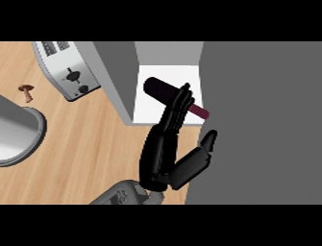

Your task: Pick up the wine, place it into the cabinet and close the cabinet

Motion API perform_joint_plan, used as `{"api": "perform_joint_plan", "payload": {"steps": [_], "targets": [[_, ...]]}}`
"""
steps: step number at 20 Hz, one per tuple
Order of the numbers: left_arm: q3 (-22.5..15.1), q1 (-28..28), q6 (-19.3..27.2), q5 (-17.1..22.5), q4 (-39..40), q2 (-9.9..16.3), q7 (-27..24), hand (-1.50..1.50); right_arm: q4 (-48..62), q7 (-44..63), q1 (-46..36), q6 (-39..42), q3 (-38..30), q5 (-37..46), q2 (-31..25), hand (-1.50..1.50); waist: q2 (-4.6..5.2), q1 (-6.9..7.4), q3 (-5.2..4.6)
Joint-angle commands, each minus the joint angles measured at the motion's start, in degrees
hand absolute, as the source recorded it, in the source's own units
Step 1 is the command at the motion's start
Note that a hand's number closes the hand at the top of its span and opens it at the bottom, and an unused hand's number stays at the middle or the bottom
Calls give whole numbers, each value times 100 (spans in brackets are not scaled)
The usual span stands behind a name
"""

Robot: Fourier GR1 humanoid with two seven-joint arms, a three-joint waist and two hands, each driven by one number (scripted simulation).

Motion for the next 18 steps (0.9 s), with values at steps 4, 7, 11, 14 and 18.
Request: {"api": "perform_joint_plan", "payload": {"steps": [4, 7, 11, 14, 18], "targets": [[-390, 1076, 50, -133, -1926, 698, 532, 150, -282, 279, -11, -160, 2, -19, -20, -150, -3, -8, -4], [-843, 1920, -448, -256, -1925, 997, -125, 150, -455, 367, 97, -170, 107, 17, -36, -150, 8, -34, -6], [-899, 2597, -674, -245, -3001, 1773, -122, 150, -87, 246, -174, -152, 283, -77, 52, -150, 7, 25, -8], [-647, 2578, -937, -142, -3123, 2039, -154, 150, -30, 43, -73, 554, 517, -766, -86, 150, 17, 44, -5], [-63, 3157, -1650, 307, -3431, 2839, -483, 150, -549, 117, 75, 293, 1024, -813, 320, 150, 0, 35, -12]]}}
